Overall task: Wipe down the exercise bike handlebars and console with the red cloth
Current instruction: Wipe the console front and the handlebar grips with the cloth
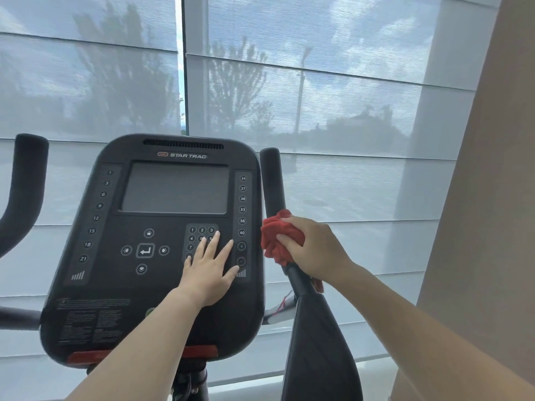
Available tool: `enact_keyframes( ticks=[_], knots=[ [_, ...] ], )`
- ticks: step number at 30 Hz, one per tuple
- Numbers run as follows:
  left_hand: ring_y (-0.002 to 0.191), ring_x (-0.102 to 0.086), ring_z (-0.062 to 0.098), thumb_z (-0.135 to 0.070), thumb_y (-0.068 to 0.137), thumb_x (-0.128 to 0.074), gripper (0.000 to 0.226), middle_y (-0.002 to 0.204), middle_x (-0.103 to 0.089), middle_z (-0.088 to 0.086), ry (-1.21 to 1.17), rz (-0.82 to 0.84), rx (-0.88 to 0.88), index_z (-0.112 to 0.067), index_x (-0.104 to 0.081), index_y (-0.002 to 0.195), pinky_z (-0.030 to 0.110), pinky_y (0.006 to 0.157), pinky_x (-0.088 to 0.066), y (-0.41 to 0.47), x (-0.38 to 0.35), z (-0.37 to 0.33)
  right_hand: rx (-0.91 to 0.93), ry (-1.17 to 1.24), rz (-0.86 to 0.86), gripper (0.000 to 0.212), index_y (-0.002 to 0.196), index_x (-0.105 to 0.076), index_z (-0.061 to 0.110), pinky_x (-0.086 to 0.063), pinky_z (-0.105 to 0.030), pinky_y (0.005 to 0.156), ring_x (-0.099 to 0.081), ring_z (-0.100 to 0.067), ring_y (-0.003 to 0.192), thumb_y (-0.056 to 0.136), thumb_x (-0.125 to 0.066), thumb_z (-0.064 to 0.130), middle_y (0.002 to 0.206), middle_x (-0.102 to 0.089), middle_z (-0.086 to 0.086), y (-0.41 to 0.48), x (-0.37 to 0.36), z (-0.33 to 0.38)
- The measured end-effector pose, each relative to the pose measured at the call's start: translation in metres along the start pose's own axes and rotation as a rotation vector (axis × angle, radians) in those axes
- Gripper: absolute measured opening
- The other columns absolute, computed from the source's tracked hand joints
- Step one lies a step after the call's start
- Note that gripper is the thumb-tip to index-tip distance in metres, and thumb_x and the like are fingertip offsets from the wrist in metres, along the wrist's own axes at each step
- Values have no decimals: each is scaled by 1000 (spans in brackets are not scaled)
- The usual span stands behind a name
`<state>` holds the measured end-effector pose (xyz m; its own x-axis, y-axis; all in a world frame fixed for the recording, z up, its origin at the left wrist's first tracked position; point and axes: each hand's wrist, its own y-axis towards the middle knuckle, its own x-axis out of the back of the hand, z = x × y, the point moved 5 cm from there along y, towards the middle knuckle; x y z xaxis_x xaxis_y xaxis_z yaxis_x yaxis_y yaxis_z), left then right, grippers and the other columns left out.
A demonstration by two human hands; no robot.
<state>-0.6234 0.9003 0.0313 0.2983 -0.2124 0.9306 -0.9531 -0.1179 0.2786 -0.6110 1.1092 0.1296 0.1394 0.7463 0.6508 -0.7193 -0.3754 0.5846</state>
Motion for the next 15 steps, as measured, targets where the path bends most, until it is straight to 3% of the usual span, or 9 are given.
enact_keyframes(
  ticks=[3, 6, 8, 11, 13, 15],
  knots=[
    [145, 14, 19, -51, 95, -29, 61, 157, 16, -8, 12, -1, -9, -36, -4, 149, 49, 117, -8, 0, 1, 0, -25, 67, -5, 14, 85, -67, 27, -51, -15, 67, -66, -2, 64, 87, -61, 14, 65, -69, 13, 1, 12, 5],
    [145, 13, 19, -51, 95, -29, 61, 157, 15, -8, 1, 4, -16, -35, -5, 149, 48, 117, -8, -1, 1, 0, 2, 186, -75, 23, 85, -68, 30, -48, -9, 56, -67, -2, 58, 87, -59, 9, 65, -70, 15, 11, 30, 20],
    [145, 13, 18, -51, 96, -29, 61, 157, 15, -9, -5, 10, -16, -35, -5, 149, 48, 117, -8, -2, 1, 0, 60, 100, -191, 18, 93, -69, 28, -46, -10, 70, -66, -1, 74, 86, -61, 14, 81, -72, 13, 28, 43, 31],
    [145, 13, 18, -50, 96, -29, 61, 157, 15, -9, -13, 16, -19, -34, -5, 149, 47, 117, -8, -2, 2, 0, 157, -6, -318, 24, 108, -67, 17, -38, -13, 86, -61, -13, 98, 85, -63, 17, 105, -68, 0, 61, 55, 51],
    [145, 13, 18, -51, 96, -29, 61, 157, 15, -9, -14, 20, -17, -33, -5, 149, 47, 117, -8, -2, 3, 0, 236, -45, -340, 26, 111, -65, 12, -35, -13, 90, -57, -18, 106, 85, -63, 14, 112, -65, -4, 80, 55, 64],
    [145, 13, 18, -51, 96, -28, 61, 157, 15, -9, -12, 25, -15, -34, -5, 149, 47, 117, -7, -2, 2, 0, 289, -128, -271, 29, 115, -63, 11, -36, -23, 99, -53, -19, 114, 86, -62, 15, 120, -61, -4, 98, 45, 70]
  ],
)
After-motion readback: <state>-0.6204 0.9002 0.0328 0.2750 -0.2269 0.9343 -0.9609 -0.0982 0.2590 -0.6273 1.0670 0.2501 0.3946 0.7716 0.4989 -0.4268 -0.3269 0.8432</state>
